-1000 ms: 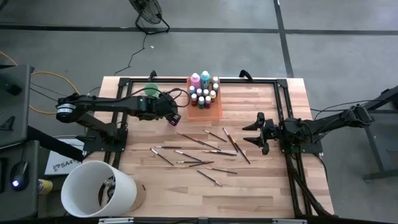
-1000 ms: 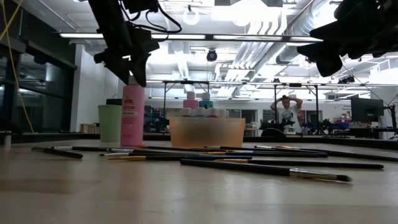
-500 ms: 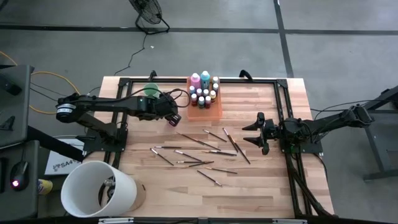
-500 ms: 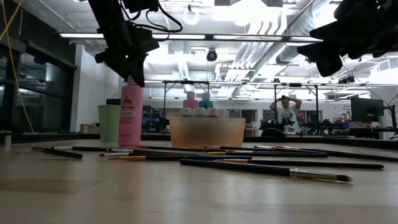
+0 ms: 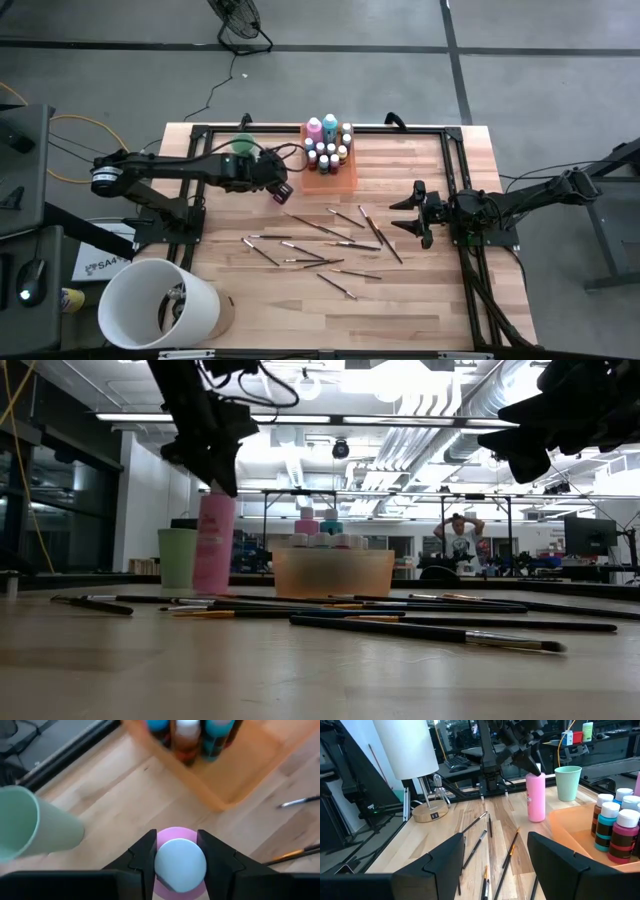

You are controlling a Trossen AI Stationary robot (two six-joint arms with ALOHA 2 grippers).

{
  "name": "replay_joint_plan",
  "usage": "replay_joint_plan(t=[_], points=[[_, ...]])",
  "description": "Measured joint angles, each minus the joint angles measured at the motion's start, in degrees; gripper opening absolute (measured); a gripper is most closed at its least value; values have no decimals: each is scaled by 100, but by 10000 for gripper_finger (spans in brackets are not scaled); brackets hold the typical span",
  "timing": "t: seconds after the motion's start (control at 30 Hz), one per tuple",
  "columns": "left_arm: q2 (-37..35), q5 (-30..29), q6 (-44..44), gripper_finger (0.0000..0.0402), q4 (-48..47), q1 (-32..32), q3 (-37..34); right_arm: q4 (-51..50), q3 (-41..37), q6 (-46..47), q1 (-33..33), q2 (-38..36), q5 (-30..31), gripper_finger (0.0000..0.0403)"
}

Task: Pick & Place Paint Supplies
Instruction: Put the light pink pink paint bottle into the orange bin

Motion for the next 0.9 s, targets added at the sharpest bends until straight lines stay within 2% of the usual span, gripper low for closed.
replay_joint_plan(t=[0.27,0.9], points=[[-4,-26,303,116,141,0,276,0,0,1,1,0,1,215],[13,-2,1631,116,1267,2,1022,0,0,0,2,0,77,215]])
